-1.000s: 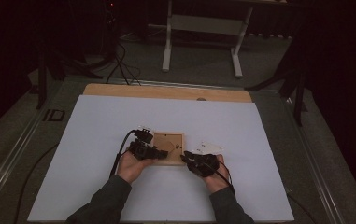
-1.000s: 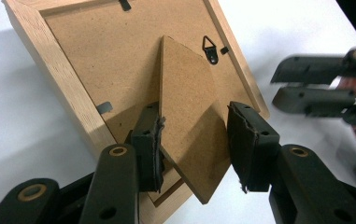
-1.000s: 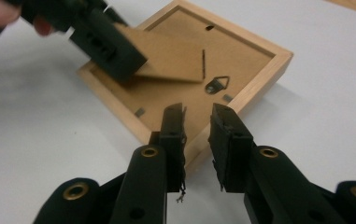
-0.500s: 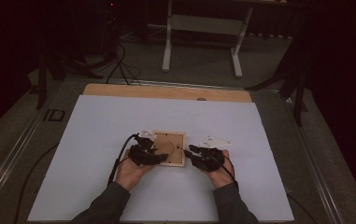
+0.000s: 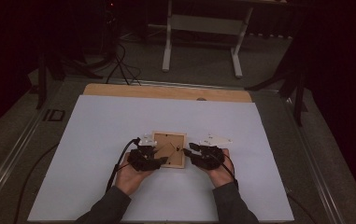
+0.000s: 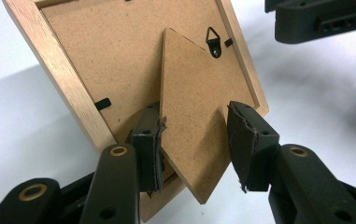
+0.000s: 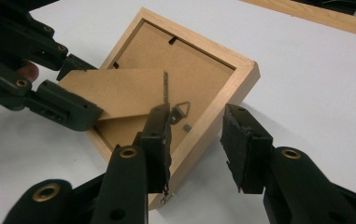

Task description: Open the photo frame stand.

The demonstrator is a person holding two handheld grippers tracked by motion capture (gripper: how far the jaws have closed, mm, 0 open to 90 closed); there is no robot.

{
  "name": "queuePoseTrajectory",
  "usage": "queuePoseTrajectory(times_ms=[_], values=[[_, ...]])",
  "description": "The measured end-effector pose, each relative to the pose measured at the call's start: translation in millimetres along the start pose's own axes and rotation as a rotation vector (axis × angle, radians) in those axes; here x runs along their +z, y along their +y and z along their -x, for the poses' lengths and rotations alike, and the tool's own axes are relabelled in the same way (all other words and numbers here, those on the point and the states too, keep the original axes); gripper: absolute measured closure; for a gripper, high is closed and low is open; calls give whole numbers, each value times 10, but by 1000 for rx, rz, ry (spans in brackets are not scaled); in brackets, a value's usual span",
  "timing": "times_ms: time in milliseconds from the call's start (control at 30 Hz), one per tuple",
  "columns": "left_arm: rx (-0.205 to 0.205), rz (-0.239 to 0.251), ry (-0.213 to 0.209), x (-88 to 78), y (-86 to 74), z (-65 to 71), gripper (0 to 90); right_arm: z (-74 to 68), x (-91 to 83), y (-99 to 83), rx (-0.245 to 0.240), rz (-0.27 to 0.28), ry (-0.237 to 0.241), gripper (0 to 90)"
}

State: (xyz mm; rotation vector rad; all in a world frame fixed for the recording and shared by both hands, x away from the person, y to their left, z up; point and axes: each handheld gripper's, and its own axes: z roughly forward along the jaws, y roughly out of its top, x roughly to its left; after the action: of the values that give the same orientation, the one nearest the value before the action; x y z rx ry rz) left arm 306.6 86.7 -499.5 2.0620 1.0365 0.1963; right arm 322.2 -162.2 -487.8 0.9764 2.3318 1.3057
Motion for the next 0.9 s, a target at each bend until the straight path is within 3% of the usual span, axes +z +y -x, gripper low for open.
queuePoseTrajectory(times_ms=[367,733,900], values=[[43,31,17,-4,-72,30,582,13,-14,-1,11,1,7,561],[111,44,41,-18,-135,82,582,7,22,1,9,-16,10,499],[129,46,46,-21,-147,94,581,9,34,8,27,-14,-5,427]])
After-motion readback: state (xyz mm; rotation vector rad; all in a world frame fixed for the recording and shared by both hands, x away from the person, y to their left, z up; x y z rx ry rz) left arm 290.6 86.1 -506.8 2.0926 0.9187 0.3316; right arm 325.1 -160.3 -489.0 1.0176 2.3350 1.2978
